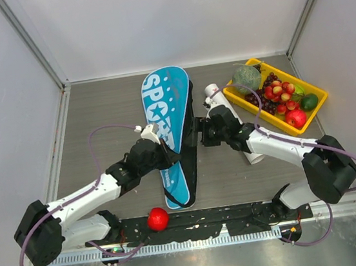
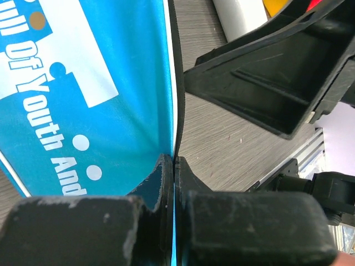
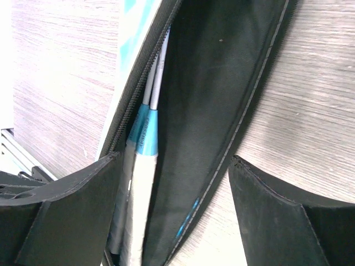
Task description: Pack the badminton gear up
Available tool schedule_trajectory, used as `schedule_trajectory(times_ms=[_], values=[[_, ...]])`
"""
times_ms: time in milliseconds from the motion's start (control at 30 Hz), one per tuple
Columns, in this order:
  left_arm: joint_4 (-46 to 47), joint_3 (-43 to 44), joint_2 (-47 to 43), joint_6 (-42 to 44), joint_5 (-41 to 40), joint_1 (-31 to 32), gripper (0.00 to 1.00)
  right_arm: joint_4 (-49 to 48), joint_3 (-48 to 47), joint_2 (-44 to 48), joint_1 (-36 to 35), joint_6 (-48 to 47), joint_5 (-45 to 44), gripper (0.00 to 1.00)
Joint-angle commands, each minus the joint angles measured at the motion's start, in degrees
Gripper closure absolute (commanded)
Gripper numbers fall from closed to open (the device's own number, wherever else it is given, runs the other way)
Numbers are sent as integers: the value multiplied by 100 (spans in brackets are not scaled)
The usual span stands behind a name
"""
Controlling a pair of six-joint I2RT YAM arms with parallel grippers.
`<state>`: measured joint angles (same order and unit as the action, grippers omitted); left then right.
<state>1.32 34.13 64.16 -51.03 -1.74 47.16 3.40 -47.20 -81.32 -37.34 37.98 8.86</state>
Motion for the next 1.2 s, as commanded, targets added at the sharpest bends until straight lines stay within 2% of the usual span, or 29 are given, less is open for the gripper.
schedule_trajectory(times_ms=[0, 167, 367, 433, 767, 833, 1000, 1167], values=[[26, 41, -237, 5, -160, -40, 100, -102, 36, 292, 227, -203, -95, 19], [-18, 6, -281, -4, -178, -40, 100, -918, 27, 65, 473, -141, -43, 16], [70, -64, -203, -22, -99, -40, 100, -1674, -166, -708, 561, 131, 45, 2], [79, -108, -132, -39, -90, -40, 100, -1824, -271, -999, 588, 157, 116, 0], [597, -223, 737, -83, 147, -40, 100, -1904, -835, -2116, 614, 70, 19, 0], [781, -249, 931, -101, 410, -40, 100, -1992, -800, -2300, 623, 139, 63, 1], [1054, -231, 1318, -109, 552, -40, 100, -2658, -572, -2512, 614, 438, 422, 7], [1072, -231, 1415, -118, 543, -40, 100, -3406, -168, -2425, 640, 834, 590, 8]])
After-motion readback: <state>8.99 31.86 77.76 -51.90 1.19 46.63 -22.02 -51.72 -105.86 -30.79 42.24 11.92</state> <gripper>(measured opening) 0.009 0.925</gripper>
